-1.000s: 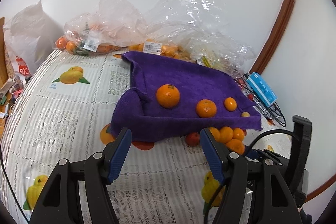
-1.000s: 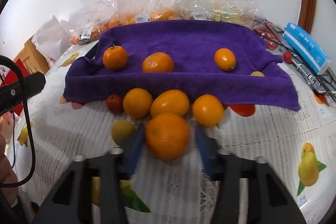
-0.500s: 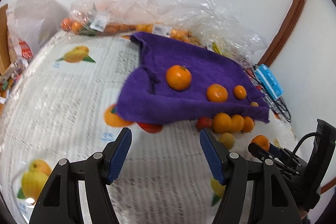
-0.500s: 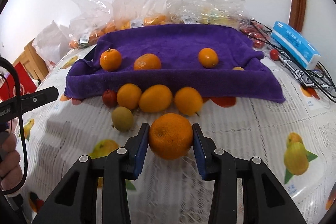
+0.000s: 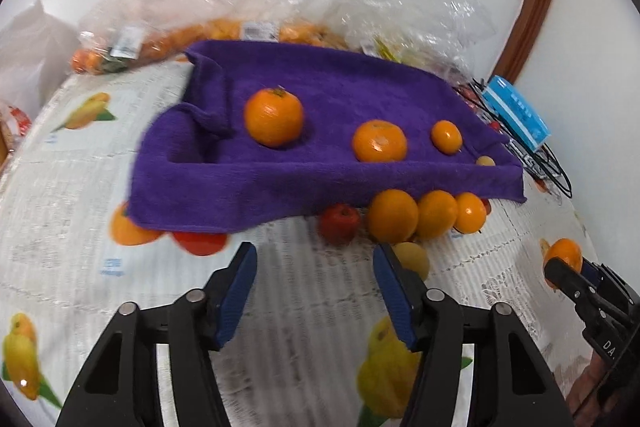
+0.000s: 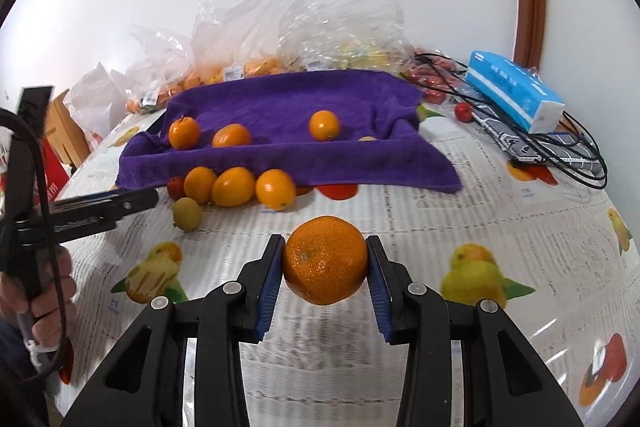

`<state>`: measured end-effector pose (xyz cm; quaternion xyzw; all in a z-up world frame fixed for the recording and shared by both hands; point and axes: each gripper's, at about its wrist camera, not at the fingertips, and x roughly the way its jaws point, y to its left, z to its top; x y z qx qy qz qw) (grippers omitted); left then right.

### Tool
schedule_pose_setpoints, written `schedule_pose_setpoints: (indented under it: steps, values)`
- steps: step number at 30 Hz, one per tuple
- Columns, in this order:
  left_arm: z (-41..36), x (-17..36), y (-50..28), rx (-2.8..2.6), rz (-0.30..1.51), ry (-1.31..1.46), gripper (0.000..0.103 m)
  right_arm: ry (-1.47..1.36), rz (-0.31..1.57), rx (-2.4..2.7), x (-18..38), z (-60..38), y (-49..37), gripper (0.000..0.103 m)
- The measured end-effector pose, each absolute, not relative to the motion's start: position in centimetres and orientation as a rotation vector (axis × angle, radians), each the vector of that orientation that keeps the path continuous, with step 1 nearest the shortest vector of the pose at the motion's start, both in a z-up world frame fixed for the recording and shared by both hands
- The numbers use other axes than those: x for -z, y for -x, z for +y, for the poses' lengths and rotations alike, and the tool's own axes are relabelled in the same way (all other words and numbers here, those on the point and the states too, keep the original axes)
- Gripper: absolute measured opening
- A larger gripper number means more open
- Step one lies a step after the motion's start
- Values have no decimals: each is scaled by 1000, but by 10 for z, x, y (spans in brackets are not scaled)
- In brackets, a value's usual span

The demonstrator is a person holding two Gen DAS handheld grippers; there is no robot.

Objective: Organize fruits
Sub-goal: 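Hold the orange up with the right tool while the left tool grasps a small red apple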

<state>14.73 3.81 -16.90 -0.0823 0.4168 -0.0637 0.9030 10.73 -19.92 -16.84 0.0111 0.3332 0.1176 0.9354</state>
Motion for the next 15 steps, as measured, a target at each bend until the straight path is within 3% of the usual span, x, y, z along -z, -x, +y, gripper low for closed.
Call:
schedule_pose_setpoints:
  steps: [4, 15]
  values:
    - [29, 172, -154, 89, 861, 121, 43, -9, 693, -231, 174, -209, -115, 40]
    - [12, 173, -167, 54, 864, 99, 40, -108, 751, -283, 192, -227, -138, 40]
